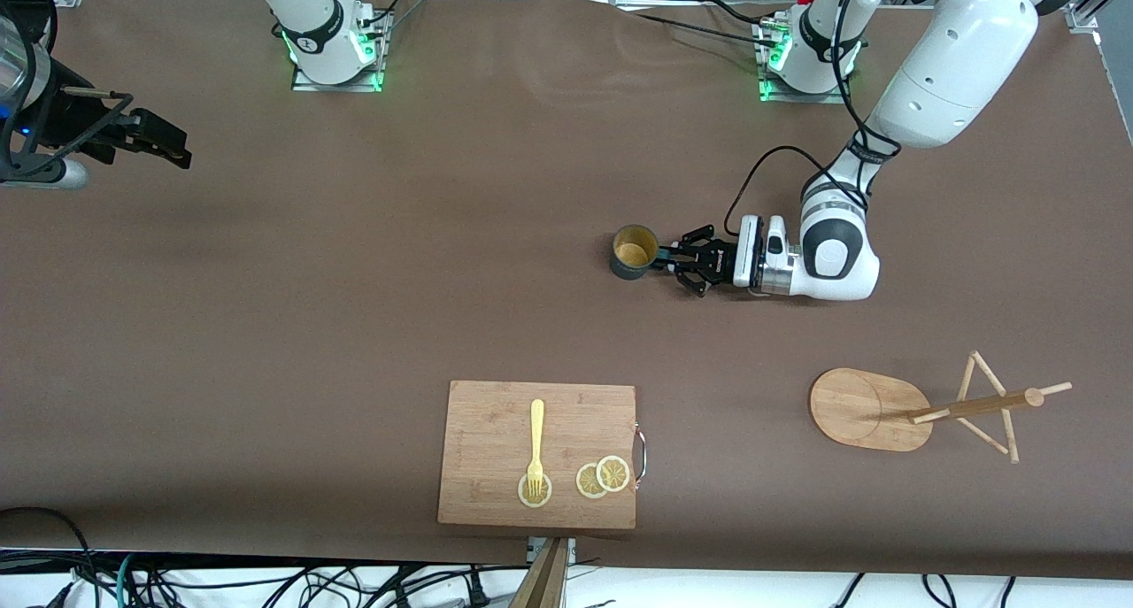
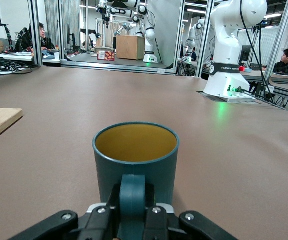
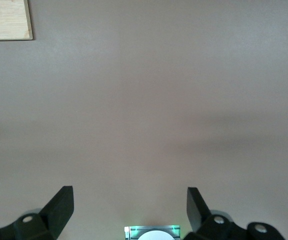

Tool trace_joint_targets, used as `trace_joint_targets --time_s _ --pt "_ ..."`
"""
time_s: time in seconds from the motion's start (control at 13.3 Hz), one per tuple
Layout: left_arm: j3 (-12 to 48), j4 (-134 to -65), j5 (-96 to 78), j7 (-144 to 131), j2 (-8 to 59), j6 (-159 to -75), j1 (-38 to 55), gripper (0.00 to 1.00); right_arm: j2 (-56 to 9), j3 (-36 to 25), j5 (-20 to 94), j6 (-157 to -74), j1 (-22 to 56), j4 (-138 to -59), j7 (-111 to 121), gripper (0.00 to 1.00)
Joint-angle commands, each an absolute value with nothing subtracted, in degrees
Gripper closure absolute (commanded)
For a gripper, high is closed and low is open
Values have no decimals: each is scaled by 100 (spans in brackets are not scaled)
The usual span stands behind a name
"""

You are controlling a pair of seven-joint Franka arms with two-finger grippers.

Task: Pass cup and hang on rack
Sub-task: 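Lift the mug with the left gripper and carry it toward the rack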

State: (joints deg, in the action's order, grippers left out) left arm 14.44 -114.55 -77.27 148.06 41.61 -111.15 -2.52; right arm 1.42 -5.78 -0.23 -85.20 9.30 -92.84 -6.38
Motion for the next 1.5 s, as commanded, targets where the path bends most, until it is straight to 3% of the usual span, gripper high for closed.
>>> trace_joint_targets --time_s 0.0,0.38,0.68,0.98,1.2,1.43 --pt "1468 -11382 -7875 14924 4201 -10829 -412 100 105 -466 -62 -8490 800 -9167 -606 0" --pt "1407 -11347 -7674 13643 3842 -9819 -869 100 88 -527 -88 -8525 729 -9167 -606 0" --pt "1415 -11426 -6472 12491 3069 -9608 -1361 100 70 -527 -62 -8525 738 -9167 -606 0" --pt "1406 -11926 -5645 12454 2647 -9316 -2081 100 70 -527 -44 -8490 738 -9167 -606 0" --pt "1397 -11927 -5108 12437 2584 -8957 -2652 100 70 -527 -35 -8481 730 -9167 -606 0" --pt "1397 -11114 -4905 11185 2916 -8362 -3294 100 70 -527 -35 -8473 729 -9167 -606 0"
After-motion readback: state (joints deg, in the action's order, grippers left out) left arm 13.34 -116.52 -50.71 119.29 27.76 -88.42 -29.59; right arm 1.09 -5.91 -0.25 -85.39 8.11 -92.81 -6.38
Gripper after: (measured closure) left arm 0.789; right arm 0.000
